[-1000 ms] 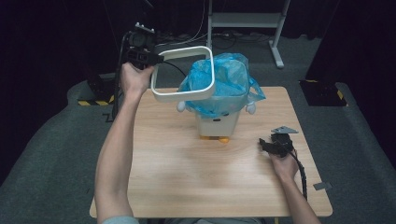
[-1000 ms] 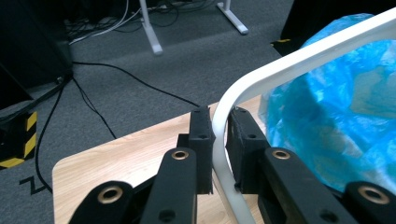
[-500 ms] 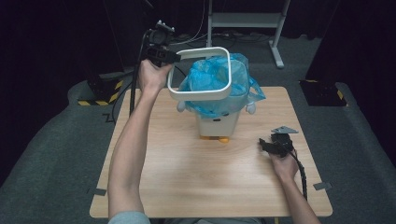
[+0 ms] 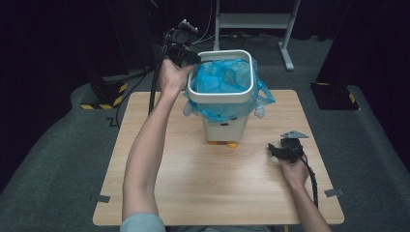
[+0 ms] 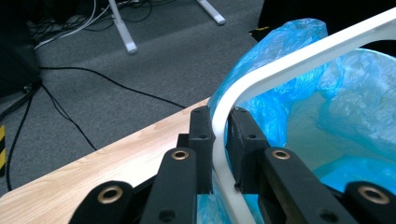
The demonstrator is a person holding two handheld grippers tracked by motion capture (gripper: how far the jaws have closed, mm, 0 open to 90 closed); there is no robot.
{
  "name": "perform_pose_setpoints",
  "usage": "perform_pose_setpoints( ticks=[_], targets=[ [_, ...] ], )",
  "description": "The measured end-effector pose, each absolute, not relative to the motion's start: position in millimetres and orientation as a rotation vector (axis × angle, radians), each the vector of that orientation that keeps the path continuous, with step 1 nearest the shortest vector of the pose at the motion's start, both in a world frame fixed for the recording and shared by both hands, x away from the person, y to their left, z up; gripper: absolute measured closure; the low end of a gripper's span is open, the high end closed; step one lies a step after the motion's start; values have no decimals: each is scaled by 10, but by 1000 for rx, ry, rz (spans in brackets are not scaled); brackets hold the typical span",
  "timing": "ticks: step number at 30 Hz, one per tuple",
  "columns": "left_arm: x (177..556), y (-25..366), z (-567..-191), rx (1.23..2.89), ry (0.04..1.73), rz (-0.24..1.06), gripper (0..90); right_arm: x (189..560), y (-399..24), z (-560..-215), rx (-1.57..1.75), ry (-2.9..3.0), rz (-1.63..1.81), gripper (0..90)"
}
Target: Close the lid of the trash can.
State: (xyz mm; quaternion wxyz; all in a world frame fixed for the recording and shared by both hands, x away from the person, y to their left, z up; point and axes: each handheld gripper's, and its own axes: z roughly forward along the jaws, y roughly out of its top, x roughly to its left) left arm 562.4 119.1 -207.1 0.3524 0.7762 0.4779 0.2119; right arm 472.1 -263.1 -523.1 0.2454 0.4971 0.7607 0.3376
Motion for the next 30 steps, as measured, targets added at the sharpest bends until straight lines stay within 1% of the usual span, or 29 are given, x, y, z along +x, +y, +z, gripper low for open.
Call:
perform_pose_setpoints(
  ticks=[7, 15, 20, 30],
  targets=[
    [5661, 1095, -2048, 2023, 1232, 556, 800, 4720, -2629, -5231, 1354, 2077, 922, 394],
    [5722, 995, -2108, 2034, 1233, 552, 800, 4721, -2629, -5230, 1352, 2077, 922, 394],
    [5729, 990, -2106, 2042, 1251, 557, 800, 4720, -2628, -5230, 1353, 2078, 922, 394],
    [5734, 919, -2095, 2090, 1271, 611, 799, 4719, -2626, -5231, 1351, 2078, 924, 395]
  ],
)
